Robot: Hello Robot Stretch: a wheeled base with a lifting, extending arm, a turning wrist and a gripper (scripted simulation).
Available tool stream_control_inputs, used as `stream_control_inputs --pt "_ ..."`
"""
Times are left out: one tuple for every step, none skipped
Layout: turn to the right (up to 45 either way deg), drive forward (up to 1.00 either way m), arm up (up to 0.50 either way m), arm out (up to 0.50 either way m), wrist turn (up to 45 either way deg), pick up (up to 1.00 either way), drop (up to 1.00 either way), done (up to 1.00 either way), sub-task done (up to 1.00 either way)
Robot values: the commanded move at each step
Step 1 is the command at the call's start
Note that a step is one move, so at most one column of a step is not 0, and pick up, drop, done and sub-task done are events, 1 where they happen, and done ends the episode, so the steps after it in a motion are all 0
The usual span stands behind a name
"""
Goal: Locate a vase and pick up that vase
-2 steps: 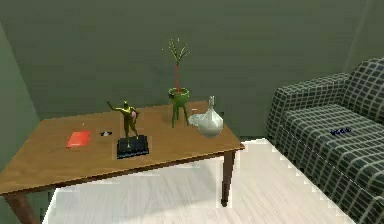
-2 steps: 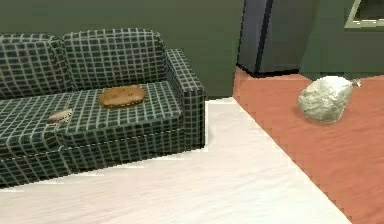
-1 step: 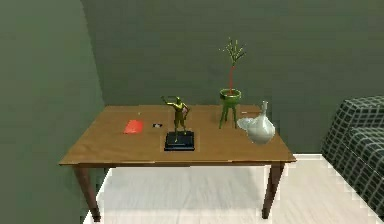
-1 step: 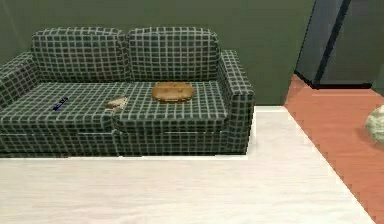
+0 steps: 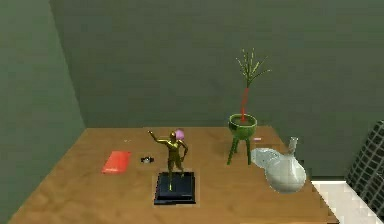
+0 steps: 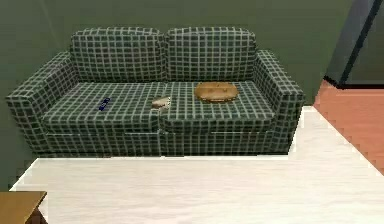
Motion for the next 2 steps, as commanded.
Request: stream_control_inputs --pt "-45.0 0.0 0.0 0.0 0.0 0.0 0.0 0.0 0.0" --pt "-12.0 0.0 0.0 0.0 0.0 0.0 0.0 0.0 0.0"
